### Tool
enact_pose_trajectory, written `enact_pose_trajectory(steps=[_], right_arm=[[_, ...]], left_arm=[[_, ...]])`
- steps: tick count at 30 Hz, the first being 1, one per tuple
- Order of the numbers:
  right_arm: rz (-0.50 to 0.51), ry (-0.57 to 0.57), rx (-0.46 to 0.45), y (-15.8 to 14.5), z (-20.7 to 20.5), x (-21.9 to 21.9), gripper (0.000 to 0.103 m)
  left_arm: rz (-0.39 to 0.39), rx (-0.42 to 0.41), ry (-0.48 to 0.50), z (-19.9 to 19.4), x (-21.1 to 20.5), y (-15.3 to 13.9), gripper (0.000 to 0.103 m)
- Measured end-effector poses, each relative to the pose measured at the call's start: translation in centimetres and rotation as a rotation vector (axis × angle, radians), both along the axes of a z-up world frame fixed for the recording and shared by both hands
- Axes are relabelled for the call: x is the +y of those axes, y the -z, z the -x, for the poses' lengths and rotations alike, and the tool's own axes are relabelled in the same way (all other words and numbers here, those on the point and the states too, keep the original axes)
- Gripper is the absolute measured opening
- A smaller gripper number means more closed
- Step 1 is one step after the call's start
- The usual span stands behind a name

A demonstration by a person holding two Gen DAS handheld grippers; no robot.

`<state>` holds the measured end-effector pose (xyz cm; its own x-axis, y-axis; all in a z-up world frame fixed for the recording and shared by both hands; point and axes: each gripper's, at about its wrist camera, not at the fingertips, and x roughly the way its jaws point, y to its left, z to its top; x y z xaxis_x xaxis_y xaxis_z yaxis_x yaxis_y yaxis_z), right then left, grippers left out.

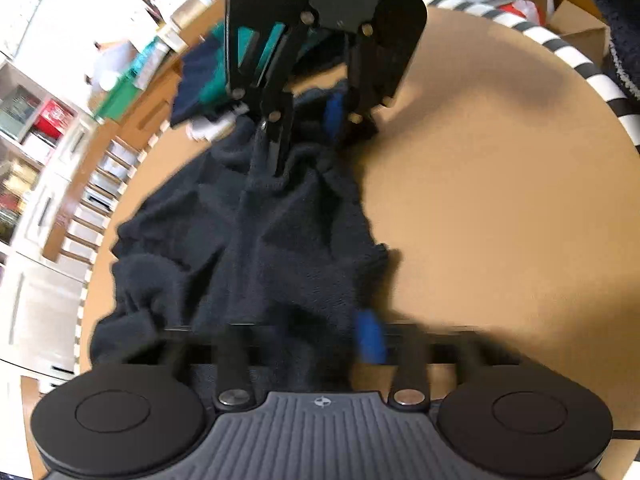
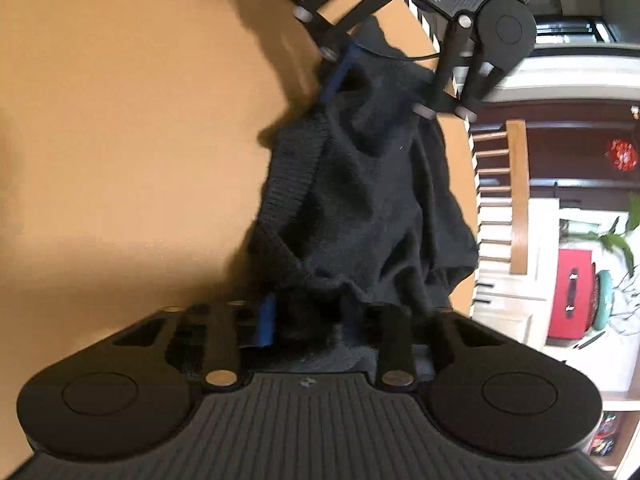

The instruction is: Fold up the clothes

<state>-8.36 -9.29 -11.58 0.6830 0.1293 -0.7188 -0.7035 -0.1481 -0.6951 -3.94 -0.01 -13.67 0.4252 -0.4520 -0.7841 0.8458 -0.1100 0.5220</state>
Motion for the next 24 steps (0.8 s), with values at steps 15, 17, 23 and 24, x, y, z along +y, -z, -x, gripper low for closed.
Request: enact_pose_trajectory(steps=[15, 17, 23, 24], right_arm=[[-0.546, 0.831, 0.716, -10.9, -12.1, -2.8, 0.010], [-0.582, 0.883, 0.734, -12.5, -13.4, -3.2, 0.010], [-0.592, 0.895, 0.688, -16.7, -13.5, -2.6, 0.010], [-0.595, 0.885, 0.679, -17.3, -13.4, -2.4, 0.010]], left_arm=[[0.165, 0.584, -0.400, -7.5, 2.2, -8.0, 0.004], [0.184, 0.637, -0.442, -8.5, 2.7, -9.3, 0.004], [0.294, 0.629, -0.509, -9.1, 4.5, -13.9, 0.004], [0.310, 0.624, -0.519, -9.0, 4.8, -14.7, 0.004]])
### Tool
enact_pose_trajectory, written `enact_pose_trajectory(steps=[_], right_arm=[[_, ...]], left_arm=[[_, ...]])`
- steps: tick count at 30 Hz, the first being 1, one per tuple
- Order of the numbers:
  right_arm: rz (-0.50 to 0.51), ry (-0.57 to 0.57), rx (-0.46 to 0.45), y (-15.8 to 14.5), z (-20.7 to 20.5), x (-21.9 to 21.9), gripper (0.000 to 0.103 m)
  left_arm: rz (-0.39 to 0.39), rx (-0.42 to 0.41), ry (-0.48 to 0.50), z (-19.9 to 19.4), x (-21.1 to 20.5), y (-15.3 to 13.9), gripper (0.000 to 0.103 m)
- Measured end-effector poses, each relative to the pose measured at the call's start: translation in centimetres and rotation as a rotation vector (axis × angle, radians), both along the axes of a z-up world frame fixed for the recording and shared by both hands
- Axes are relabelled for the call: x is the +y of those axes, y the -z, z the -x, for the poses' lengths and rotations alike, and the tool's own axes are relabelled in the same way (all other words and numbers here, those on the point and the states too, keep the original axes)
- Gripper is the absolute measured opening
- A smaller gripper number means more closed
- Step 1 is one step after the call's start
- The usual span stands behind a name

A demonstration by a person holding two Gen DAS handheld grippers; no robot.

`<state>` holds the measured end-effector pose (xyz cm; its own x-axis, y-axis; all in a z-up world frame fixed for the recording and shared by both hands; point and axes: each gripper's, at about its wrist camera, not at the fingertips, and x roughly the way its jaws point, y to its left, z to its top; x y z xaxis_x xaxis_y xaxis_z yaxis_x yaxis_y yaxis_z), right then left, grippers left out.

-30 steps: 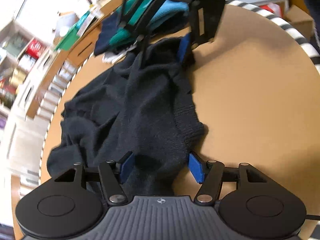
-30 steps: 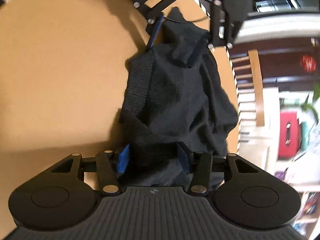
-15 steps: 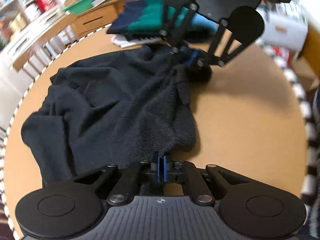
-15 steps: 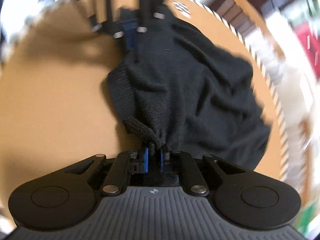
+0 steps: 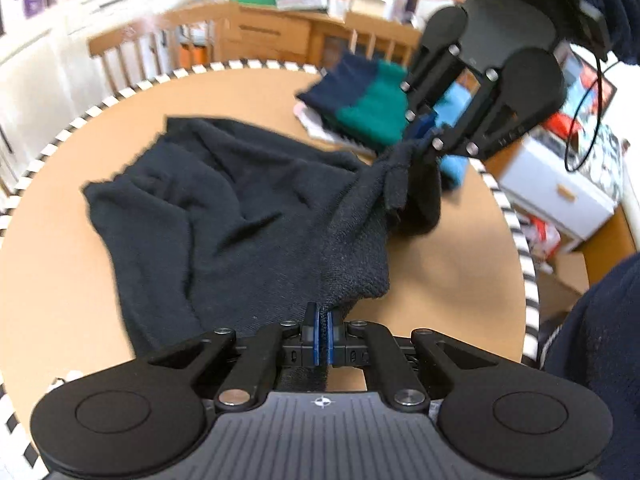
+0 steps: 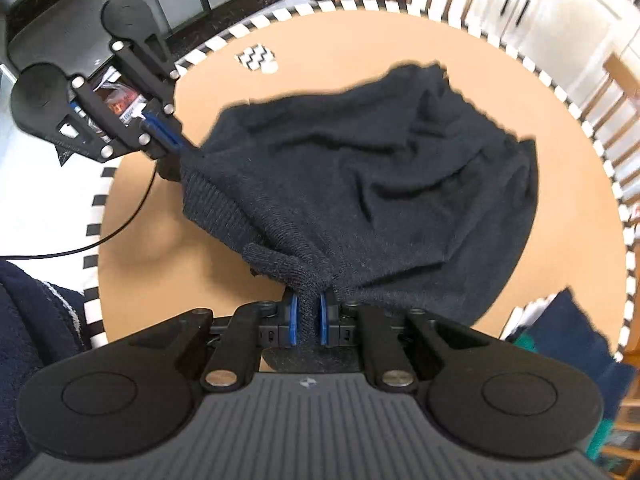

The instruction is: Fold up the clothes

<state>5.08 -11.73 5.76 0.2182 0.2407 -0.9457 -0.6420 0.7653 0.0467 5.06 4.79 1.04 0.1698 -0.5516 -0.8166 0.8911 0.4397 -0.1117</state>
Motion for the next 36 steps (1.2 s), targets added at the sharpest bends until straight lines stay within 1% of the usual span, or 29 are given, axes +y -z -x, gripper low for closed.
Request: enact_pose_trajectory(steps=[4, 6, 10, 14, 16, 18, 21, 24, 26, 28, 31, 34, 35, 36], right_arm=[[0.000, 0.007, -0.051, -2.6, -0.1, 0.4, 0.010], [-0.010, 0.016, -0.071, -4.6, 0.2, 0.4, 0.009], [-0.027, 0.017, -0.126, -8.4, 1.3, 0.3, 0.009], [-0.035, 0.026, -0.183, -12.2, 2.7, 0.2, 0.009], [-0.039, 0.035, -0.198, -14.1, 3.6, 0.1, 0.009], [-0.054, 0.034, -0.203, -16.2, 4.8, 0.0, 0.009], [-0.077, 0.017, -0.230, -20.2, 7.0, 0.3, 0.009], [-0.089, -0.018, -0.272, -25.1, 9.1, 0.5, 0.007], [-0.079, -0.036, -0.326, -28.7, 10.2, 0.8, 0.006], [-0.056, -0.038, -0.393, -32.3, 10.7, 1.1, 0.005], [-0.023, -0.048, -0.472, -36.1, 11.3, 1.7, 0.005], [-0.007, -0.085, -0.520, -37.8, 11.0, 2.1, 0.005], [-0.025, -0.080, -0.516, -37.8, 10.2, 1.9, 0.005], [-0.044, -0.070, -0.496, -37.2, 9.1, 1.6, 0.005]], left_arm=[[0.033, -0.031, -0.061, 0.5, 1.3, -3.3, 0.004], [0.046, -0.048, -0.100, 0.9, 1.8, -4.9, 0.004], [0.086, -0.074, -0.191, 2.2, 3.1, -9.1, 0.004], [0.113, -0.111, -0.280, 4.1, 4.3, -13.6, 0.004], [0.124, -0.128, -0.320, 5.3, 4.9, -16.2, 0.004], [0.131, -0.158, -0.330, 6.9, 5.3, -19.1, 0.004], [0.142, -0.212, -0.327, 9.8, 5.9, -23.9, 0.004], [0.142, -0.260, -0.320, 12.6, 6.5, -29.3, 0.004], [0.121, -0.313, -0.320, 14.2, 6.4, -33.4, 0.004], [0.112, -0.362, -0.340, 15.2, 6.4, -37.4, 0.004], [0.111, -0.447, -0.358, 15.9, 5.1, -42.3, 0.004], [0.122, -0.522, -0.357, 15.5, 4.1, -45.5, 0.004], [0.124, -0.513, -0.355, 14.5, 3.8, -45.4, 0.004], [0.125, -0.480, -0.353, 12.9, 3.5, -44.4, 0.004]])
